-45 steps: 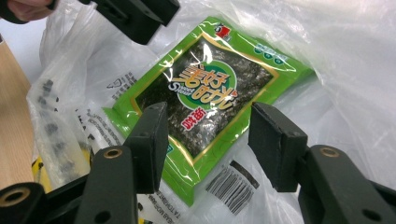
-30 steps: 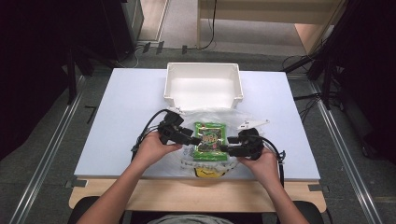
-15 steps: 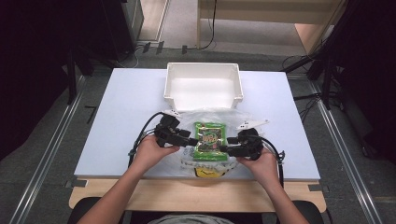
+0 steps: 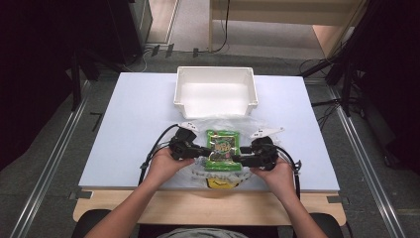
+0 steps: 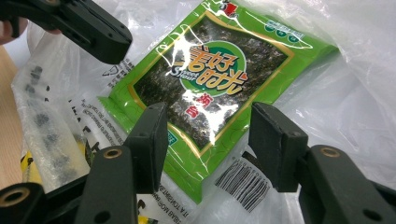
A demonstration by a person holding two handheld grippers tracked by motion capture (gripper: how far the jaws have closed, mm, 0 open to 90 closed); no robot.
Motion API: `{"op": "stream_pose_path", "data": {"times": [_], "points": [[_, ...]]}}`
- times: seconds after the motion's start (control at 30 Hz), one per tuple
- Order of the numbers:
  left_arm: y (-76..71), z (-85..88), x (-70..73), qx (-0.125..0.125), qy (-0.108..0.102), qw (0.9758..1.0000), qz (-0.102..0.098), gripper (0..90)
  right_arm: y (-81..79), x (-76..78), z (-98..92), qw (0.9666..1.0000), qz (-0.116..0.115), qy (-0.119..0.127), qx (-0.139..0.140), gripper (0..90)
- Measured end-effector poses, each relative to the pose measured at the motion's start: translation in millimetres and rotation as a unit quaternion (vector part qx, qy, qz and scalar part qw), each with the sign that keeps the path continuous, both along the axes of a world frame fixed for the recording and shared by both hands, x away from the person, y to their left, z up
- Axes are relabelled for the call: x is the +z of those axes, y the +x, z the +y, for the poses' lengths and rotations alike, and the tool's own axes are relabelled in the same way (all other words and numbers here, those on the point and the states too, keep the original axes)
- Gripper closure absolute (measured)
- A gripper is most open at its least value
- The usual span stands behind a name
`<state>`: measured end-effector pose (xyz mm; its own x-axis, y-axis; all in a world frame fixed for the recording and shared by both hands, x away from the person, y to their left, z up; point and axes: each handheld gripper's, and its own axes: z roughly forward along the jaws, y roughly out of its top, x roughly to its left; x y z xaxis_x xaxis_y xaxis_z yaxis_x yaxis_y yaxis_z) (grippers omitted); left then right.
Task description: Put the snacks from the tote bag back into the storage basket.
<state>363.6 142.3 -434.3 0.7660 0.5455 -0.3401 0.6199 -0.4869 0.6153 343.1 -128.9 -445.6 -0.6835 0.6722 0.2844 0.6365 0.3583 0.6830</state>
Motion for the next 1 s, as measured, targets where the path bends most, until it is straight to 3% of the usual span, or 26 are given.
{"op": "stream_pose_path", "data": {"times": [0.27,0.33,1.0], "points": [[3.2,-4.4,-10.1,-0.008,0.028,0.9996,0.005,86.8,0.1,-0.7,0.7,1.0000,0.000,-0.002,0.000,48.6],[5.0,-2.4,-11.0,-0.003,0.020,0.9997,0.013,87.0,0.1,-0.6,0.4,1.0000,0.001,-0.002,0.000,48.4],[6.9,3.3,-14.9,0.004,0.020,0.9997,0.012,88.8,-0.6,3.0,-2.3,0.9999,-0.009,0.011,-0.007,47.5]]}}
